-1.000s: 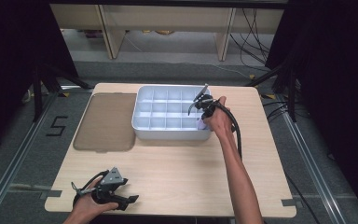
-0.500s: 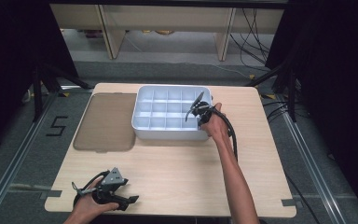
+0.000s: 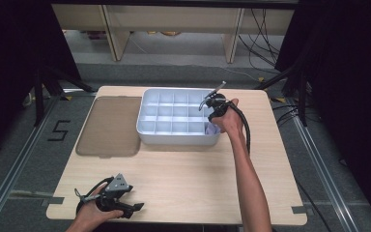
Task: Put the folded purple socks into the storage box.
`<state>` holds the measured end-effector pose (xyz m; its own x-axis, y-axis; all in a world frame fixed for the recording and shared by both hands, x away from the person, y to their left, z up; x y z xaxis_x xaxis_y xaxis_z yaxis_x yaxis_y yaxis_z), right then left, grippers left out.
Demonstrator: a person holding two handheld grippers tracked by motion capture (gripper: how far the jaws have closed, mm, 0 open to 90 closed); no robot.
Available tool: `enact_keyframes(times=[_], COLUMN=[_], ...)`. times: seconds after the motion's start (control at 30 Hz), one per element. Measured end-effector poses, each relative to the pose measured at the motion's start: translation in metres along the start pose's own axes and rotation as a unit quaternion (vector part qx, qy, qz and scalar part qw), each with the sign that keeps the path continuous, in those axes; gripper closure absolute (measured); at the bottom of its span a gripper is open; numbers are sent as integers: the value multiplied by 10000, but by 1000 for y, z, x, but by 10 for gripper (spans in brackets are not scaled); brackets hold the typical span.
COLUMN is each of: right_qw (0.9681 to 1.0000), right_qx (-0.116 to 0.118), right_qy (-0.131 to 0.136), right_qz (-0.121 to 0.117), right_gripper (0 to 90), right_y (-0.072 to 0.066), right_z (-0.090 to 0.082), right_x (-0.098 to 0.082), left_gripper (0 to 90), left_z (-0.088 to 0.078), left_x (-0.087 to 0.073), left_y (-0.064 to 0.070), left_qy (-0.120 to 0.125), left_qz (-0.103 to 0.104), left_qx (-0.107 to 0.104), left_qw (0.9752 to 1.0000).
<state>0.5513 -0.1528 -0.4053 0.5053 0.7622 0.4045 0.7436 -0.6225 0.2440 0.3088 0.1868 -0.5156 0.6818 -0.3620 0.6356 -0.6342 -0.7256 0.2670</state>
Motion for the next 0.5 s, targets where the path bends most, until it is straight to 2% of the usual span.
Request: enact_keyframes(times=[0.03, 0.07, 0.17, 0.2, 0.23, 0.27, 0.3, 0.37, 0.4, 0.43, 0.47, 0.5], right_qw=[10000, 9999, 9994, 9990, 9988, 9986, 9984, 9976, 9967, 9963, 9958, 9961], right_qx=[31, 35, 100, 156, 221, 249, 319, 448, 499, 507, 556, 562], right_qy=[-80, -158, -343, -412, -443, -459, -462, -522, -640, -681, -684, -637], right_qz=[5, -22, -20, -29, 55, 119, -26, -125, 39, 88, 266, 229], right_gripper=[803, 816, 835, 840, 843, 845, 848, 850, 853, 854, 854, 854], right_y=[0, 0, 0, -2, -3, -7, -7, -10, -13, -14, -14, -12], right_z=[3, 6, 19, 23, 26, 28, 32, 39, 42, 44, 47, 49], right_x=[-1, -2, -3, -3, -2, -1, 0, 0, 0, -1, -3, -4], left_gripper=[234, 234, 234, 234, 234, 234, 234, 234, 234, 234, 234, 234], left_z=[0, 1, 1, 0, 1, 1, 1, 0, 1, 0, 1, 1], left_x=[1, -1, 0, -1, -1, -1, -1, -1, -1, -1, -2, -2], left_y=[-1, 1, 1, 1, 2, 2, 1, 1, 3, 2, 3, 3], left_qy=[10, -24, -63, -59, -31, -39, -59, -94, -40, -72, -63, -65], left_qz=[81, -104, -1, -32, -65, -107, -109, -1, -66, -3, -85, -80], left_qx=[45, 21, -42, -41, -90, -33, -61, -66, -90, -90, -59, -53], left_qw=[10000, 9999, 10000, 10000, 9999, 9999, 9999, 9999, 9999, 9999, 9999, 9999])
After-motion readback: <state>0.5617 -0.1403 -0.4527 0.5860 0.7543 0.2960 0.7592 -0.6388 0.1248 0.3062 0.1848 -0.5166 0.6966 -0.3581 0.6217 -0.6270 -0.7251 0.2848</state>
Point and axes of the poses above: each handheld gripper's, and its own axes: z roughly forward along the jaws, x roughly out of its top, y roughly to its right, the point moved 1 cm from there along z, roughly forward along the jaws, and after that the axes turned 15 degrees about -z, right-handed, at the moved point
